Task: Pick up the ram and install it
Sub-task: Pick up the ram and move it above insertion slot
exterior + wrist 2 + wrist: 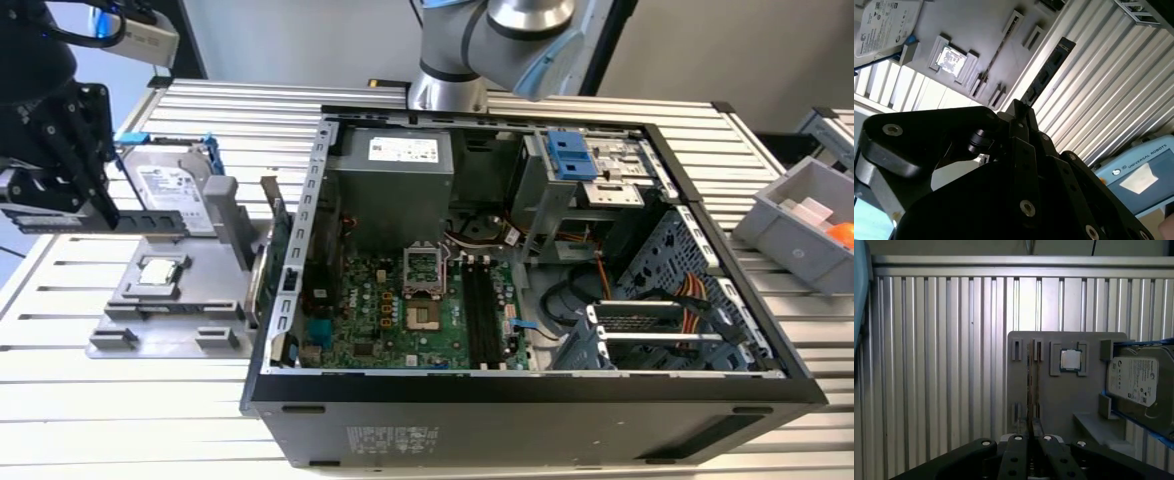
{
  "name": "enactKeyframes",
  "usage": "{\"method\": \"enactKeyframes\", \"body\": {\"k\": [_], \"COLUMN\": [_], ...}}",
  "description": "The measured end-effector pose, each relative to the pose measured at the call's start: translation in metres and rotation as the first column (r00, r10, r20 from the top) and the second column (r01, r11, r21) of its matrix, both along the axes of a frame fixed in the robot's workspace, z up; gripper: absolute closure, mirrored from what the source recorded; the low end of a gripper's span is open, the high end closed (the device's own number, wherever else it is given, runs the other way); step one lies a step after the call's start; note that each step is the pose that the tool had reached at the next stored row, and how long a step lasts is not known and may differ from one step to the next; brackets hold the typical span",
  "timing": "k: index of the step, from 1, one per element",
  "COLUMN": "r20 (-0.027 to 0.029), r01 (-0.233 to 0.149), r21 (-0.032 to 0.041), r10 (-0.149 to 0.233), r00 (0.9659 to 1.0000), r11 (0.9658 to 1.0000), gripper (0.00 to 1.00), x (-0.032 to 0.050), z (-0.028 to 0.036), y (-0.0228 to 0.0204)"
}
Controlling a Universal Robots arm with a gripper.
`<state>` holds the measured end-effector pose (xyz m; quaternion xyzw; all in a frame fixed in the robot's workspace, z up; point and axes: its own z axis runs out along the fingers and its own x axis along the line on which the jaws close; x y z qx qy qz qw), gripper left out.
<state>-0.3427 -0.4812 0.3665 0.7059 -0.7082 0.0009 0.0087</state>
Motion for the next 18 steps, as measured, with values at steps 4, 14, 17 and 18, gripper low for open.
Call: {"method": "enactKeyframes", "body": {"k": [4,14,17,18], "r20": [-0.0005,-0.0004,-0.0007,-0.0007], "r01": [0.0,0.0,0.0,0.0], "r21": [-0.0001,-0.0003,-0.0006,-0.0007], "r10": [0.0,0.0,0.0,0.0], "r00": [1.0,1.0,1.0,1.0], "r11": [1.0,1.0,1.0,1.0], "gripper": [1.0,1.0,1.0,1.0], "x": [0.0036,0.0037,0.0043,0.0055], "z": [0.0,0.0084,0.0087,0.0087], "y": [0.0,0.0,0.0,0.0]}}
